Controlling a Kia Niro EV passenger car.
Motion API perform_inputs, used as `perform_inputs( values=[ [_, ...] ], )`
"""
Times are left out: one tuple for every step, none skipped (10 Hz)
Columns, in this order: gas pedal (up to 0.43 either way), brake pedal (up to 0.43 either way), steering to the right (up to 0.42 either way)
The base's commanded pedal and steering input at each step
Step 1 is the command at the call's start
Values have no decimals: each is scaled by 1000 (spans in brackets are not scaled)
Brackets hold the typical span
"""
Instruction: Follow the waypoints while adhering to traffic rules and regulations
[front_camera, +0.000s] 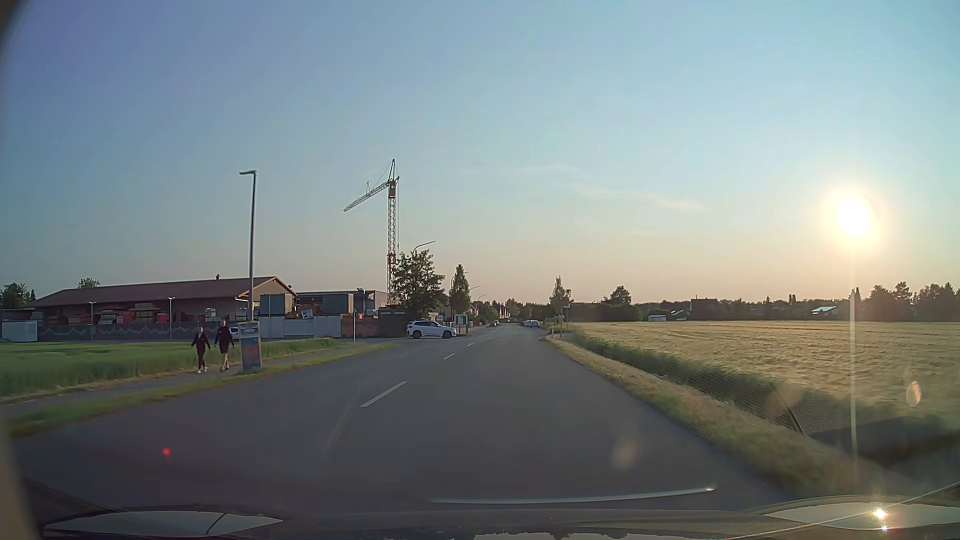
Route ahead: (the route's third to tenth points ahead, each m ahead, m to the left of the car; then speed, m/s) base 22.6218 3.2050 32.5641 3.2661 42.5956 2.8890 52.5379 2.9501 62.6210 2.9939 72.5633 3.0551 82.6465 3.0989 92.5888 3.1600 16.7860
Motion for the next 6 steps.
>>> perform_inputs(
  values=[
    [98, 18, 0],
    [98, 18, 0],
    [98, 18, 0],
    [98, 18, 1],
    [98, 18, 1],
    [98, 18, 1]
  ],
)
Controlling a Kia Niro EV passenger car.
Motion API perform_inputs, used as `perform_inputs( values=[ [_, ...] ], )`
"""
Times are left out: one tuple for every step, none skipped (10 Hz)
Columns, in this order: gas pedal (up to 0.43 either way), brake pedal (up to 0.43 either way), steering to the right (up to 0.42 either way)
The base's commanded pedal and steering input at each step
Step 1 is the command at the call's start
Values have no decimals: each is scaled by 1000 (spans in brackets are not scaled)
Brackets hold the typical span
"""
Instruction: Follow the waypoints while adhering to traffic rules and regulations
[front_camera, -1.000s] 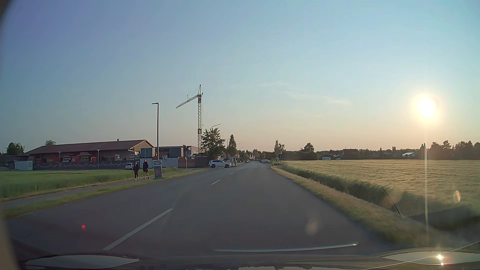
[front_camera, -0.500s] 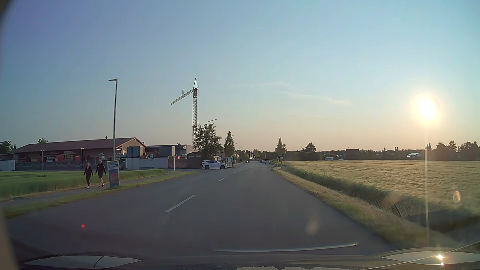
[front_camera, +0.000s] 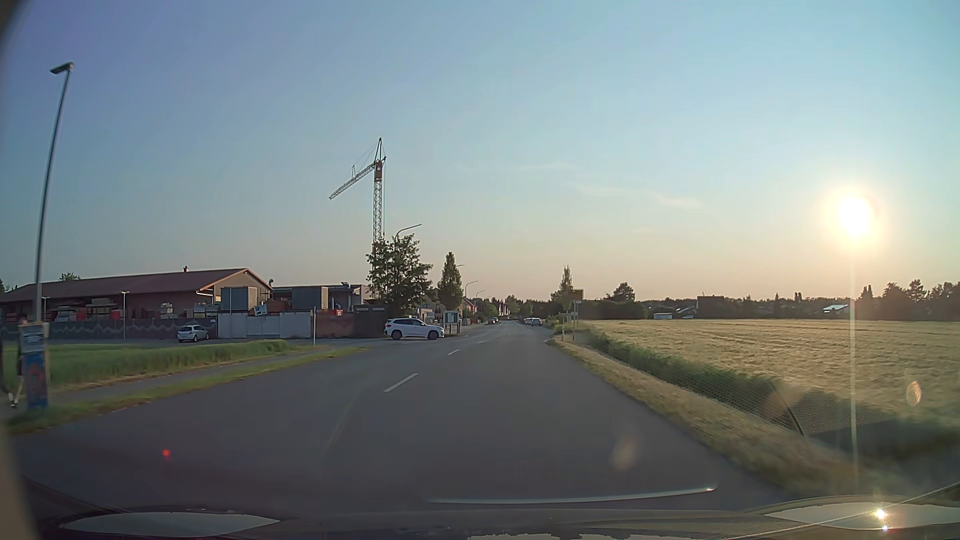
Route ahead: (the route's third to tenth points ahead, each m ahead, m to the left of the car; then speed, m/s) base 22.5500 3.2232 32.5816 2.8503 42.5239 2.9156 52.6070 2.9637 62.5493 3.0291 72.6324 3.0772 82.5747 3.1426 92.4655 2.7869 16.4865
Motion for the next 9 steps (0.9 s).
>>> perform_inputs(
  values=[
    [98, 18, 2],
    [98, 18, 2],
    [98, 18, 3],
    [98, 18, 3],
    [98, 18, 3],
    [98, 18, 3],
    [98, 18, 3],
    [98, 18, 3],
    [98, 18, 3]
  ],
)
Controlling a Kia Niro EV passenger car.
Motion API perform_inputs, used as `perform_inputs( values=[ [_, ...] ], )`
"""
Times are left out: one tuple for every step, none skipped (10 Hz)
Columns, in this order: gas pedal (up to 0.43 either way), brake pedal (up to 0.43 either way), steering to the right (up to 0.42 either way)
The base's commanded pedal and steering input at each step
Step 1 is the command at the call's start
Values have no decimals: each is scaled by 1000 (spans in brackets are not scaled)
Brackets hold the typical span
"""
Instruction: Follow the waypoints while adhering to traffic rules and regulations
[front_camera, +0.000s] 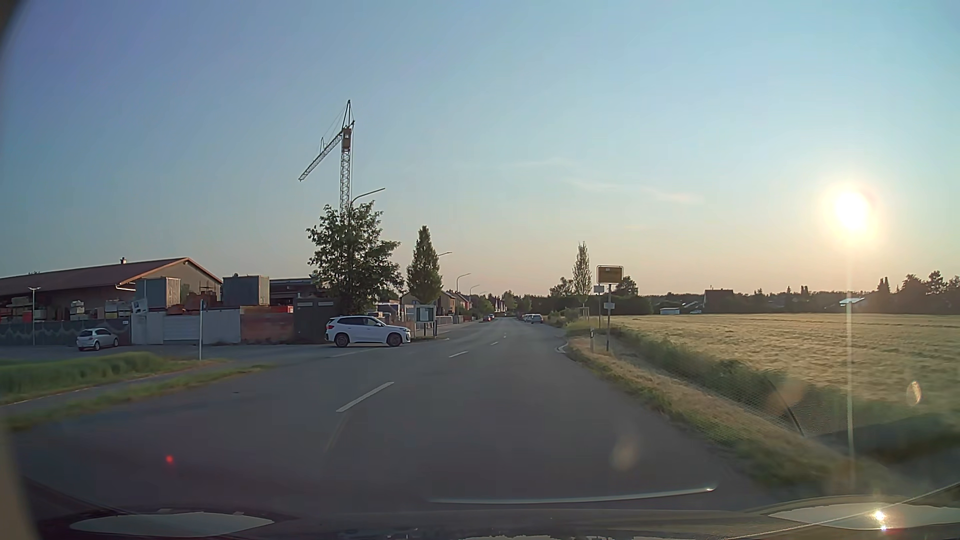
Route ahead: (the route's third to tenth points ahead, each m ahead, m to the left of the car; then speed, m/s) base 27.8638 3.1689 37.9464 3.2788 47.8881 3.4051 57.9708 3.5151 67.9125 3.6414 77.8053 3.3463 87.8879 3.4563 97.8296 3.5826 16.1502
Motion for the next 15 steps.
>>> perform_inputs(
  values=[
    [98, 18, 5],
    [98, 18, 7],
    [98, 18, 7],
    [98, 12, 10],
    [98, 18, 12],
    [98, 18, 12],
    [98, 18, 11],
    [98, 18, 9],
    [98, 18, 6],
    [110, 18, 6],
    [110, 18, 6],
    [110, 18, 6],
    [110, 12, 5],
    [110, 18, 4],
    [110, 18, 3]
  ],
)
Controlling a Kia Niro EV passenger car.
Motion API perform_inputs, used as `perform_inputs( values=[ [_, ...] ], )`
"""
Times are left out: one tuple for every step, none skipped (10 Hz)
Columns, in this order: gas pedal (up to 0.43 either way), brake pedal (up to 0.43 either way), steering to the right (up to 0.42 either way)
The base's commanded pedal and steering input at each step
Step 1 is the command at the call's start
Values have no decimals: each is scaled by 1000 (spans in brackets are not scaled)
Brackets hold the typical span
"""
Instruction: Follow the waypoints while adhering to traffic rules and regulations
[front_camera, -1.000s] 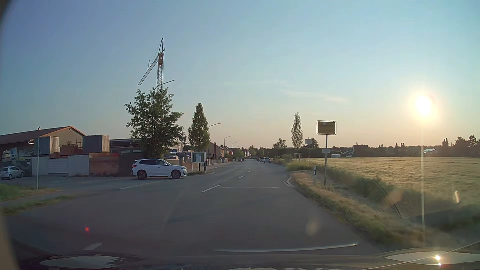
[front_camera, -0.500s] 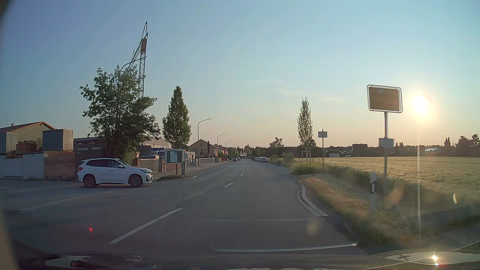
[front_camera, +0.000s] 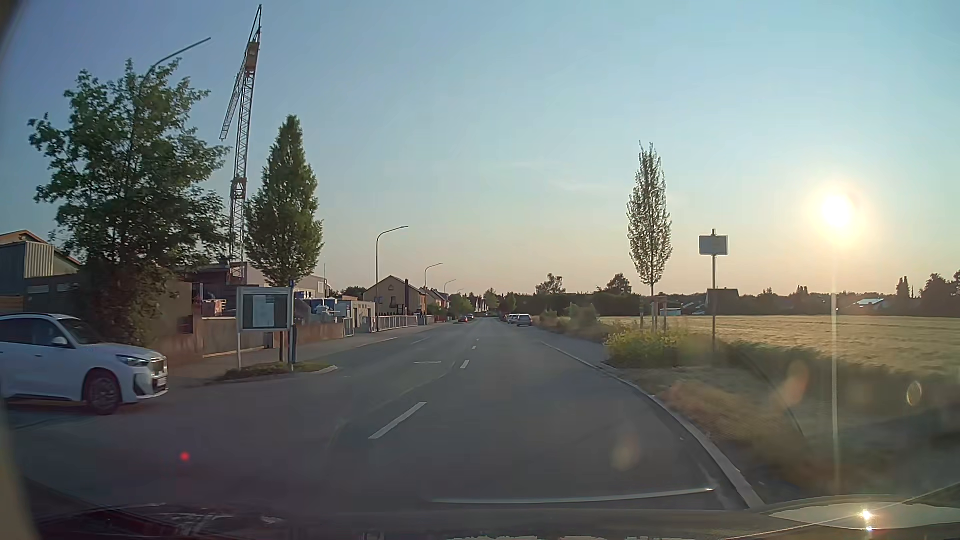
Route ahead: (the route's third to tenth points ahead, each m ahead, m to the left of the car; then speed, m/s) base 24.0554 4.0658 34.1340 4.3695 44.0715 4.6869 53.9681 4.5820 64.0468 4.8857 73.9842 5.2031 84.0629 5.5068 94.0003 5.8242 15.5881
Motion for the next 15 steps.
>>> perform_inputs(
  values=[
    [110, 18, 1],
    [130, 18, 1],
    [138, 18, 0],
    [138, 18, -2],
    [138, 18, -8],
    [150, 12, -10],
    [150, 18, -11],
    [150, 18, -12],
    [150, 12, -12],
    [157, 18, -13],
    [157, 18, -13],
    [157, 18, -12],
    [157, 18, -12],
    [169, 18, -11],
    [169, 18, -9]
  ],
)
